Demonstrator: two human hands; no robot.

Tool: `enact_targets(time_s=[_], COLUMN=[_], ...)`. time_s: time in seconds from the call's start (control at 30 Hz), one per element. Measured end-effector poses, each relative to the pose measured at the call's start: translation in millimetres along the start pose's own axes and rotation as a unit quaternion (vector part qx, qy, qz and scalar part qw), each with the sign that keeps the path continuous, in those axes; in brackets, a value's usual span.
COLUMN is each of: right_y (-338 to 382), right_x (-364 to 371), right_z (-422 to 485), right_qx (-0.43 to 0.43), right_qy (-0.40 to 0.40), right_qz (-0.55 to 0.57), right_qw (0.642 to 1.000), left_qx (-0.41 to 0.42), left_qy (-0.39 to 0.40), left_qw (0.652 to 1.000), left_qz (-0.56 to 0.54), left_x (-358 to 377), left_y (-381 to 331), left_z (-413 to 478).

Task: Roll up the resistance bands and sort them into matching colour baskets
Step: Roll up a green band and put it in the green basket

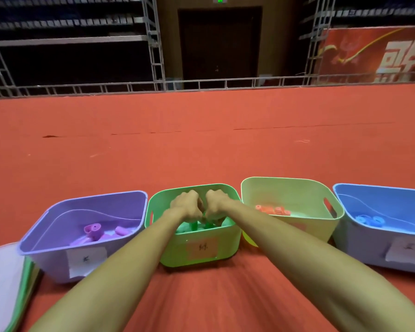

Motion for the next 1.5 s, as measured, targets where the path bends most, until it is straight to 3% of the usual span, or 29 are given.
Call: enact_targets(time_s=[0.13,0.27,0.4,0.5,0.63,0.8,0.93,1.07,1.17,1.27,1.4,1.5], right_y=[6,29,67,102,143,171,174,177,177,168,141,109], right_x=[-29,-62,-49,-6,80,164,186,173,155,125,63,12], right_z=[-20,-60,-114,-160,-211,-196,-183,-184,-191,-211,-243,-264], right_qx=[0.005,-0.020,-0.084,-0.164,-0.274,-0.222,-0.147,-0.136,-0.154,-0.177,-0.191,-0.209], right_qy=[-0.026,-0.194,-0.283,-0.252,-0.095,-0.085,-0.111,-0.111,-0.101,-0.090,-0.085,-0.110], right_qz=[-0.002,-0.020,0.085,0.150,0.150,0.043,0.044,0.119,0.204,0.325,0.462,0.500], right_qw=[1.000,0.981,0.952,0.942,0.945,0.970,0.982,0.977,0.962,0.924,0.862,0.833], left_qx=[0.019,0.040,0.047,0.016,-0.030,-0.102,-0.100,-0.088,-0.059,-0.030,-0.054,-0.017], left_qy=[-0.031,-0.114,-0.137,-0.137,-0.122,-0.086,-0.054,-0.088,-0.085,-0.087,-0.145,-0.111], left_qw=[0.997,0.978,0.957,0.953,0.957,0.966,0.978,0.985,0.984,0.972,0.924,0.917], left_qz=[-0.075,-0.171,-0.252,-0.271,-0.260,-0.221,-0.174,-0.119,-0.143,-0.218,-0.349,-0.382], left_x=[-36,-98,-130,-127,-90,-26,15,17,14,23,36,42], left_y=[5,9,43,85,146,208,216,197,165,139,112,70], left_z=[-17,-75,-169,-239,-320,-384,-412,-422,-421,-411,-392,-381])
Point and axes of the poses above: each hand's wrist, its own z-axis towards the middle knuckle, its own x-axis out of the palm, y = z × x, the point moved 2 cm from there along z, towards the middle knuckle, and after that the axes turned 3 degrees about -y, right-handed, at the moved point
